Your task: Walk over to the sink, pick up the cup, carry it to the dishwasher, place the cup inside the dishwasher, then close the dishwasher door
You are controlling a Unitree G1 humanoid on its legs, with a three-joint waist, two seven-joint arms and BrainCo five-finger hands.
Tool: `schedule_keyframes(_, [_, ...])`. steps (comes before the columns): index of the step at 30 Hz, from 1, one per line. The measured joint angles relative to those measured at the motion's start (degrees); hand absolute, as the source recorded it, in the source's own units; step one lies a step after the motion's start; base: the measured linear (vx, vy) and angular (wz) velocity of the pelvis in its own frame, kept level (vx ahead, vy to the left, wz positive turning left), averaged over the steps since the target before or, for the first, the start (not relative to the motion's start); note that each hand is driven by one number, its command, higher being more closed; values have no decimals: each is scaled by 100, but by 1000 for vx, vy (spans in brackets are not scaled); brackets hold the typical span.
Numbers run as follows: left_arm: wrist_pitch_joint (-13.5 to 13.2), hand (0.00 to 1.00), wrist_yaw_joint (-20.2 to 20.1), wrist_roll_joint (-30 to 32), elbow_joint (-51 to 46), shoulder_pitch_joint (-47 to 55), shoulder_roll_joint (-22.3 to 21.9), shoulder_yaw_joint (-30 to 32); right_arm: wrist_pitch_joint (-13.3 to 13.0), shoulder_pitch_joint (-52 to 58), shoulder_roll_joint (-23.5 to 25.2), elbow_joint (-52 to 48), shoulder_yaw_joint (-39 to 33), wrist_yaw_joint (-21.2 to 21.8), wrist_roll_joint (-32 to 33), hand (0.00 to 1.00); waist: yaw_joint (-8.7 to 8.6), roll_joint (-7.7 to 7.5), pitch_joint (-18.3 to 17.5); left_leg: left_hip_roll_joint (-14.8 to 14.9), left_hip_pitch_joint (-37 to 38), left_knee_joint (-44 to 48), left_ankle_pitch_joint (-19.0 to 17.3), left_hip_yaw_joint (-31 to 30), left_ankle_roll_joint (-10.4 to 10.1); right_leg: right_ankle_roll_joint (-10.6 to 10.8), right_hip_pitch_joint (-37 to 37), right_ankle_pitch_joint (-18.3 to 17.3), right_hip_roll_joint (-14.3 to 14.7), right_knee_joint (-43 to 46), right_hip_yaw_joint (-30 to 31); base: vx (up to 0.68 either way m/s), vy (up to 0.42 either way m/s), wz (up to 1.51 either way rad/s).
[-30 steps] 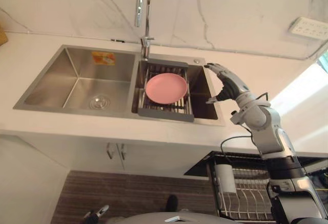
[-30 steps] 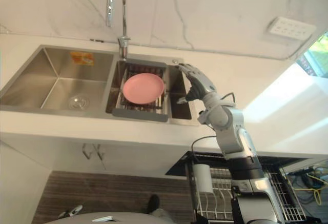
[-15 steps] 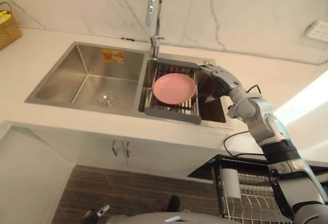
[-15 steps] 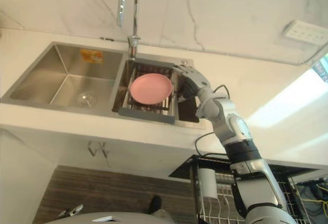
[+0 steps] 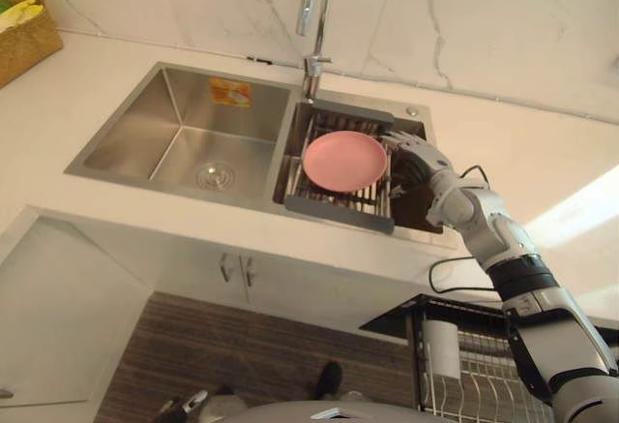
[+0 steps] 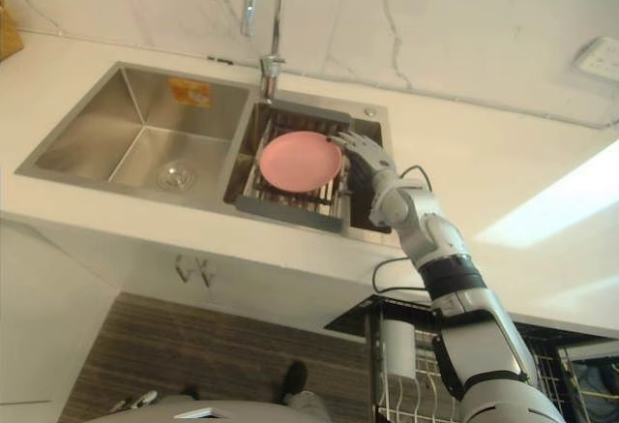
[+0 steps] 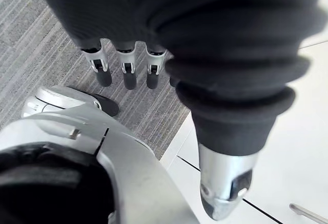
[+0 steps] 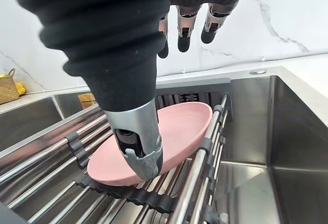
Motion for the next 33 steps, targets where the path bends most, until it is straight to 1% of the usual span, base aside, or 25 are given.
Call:
schedule_keyframes(8, [-7, 0, -7, 0, -62, 5, 8, -13, 3, -28, 12, -2, 13, -22, -1, 0, 48, -25, 186, -52, -57, 0, 38, -172, 28, 12, 61, -2, -69, 0, -139, -5, 17, 12])
schedule_keyframes(12, [-20, 0, -40, -1, -75, 2, 15, -29, 6, -27, 12, -2, 20, -23, 7, 0, 126, -36, 219, -54, -73, -1, 41, -200, 28, 13, 60, -2, -70, 1, -147, 3, 6, 2])
schedule_keyframes(14, [-20, 0, -43, -4, -91, 3, 20, -29, 5, -27, 13, -3, 21, -23, 8, 0, 139, -52, 228, -67, -78, -1, 41, -210, 29, 14, 60, -1, -75, 1, -151, 0, 0, 0])
schedule_keyframes(19, [-21, 0, -109, -53, -113, 3, 91, -34, 5, 2, 14, -5, 21, -21, 14, 0, 143, -120, 269, -83, -92, -2, 50, -243, 38, 16, 62, 1, -87, 1, -167, -2, 2, 1])
schedule_keyframes(23, [-23, 0, -117, -107, -177, 1, 156, -35, 5, 242, 14, -27, 20, -20, 21, 0, 145, -176, 302, -87, -177, -4, 69, -333, 39, 34, 62, -13, -100, 1, -266, -11, 7, 11])
schedule_keyframes(33, [-24, 0, -121, -217, -223, 6, 172, -35, -47, 426, 16, -26, 21, -21, 19, 0, 163, -194, 362, -92, -195, -10, 68, -332, 39, 35, 59, -14, -96, 2, -256, 1, 1, 1])
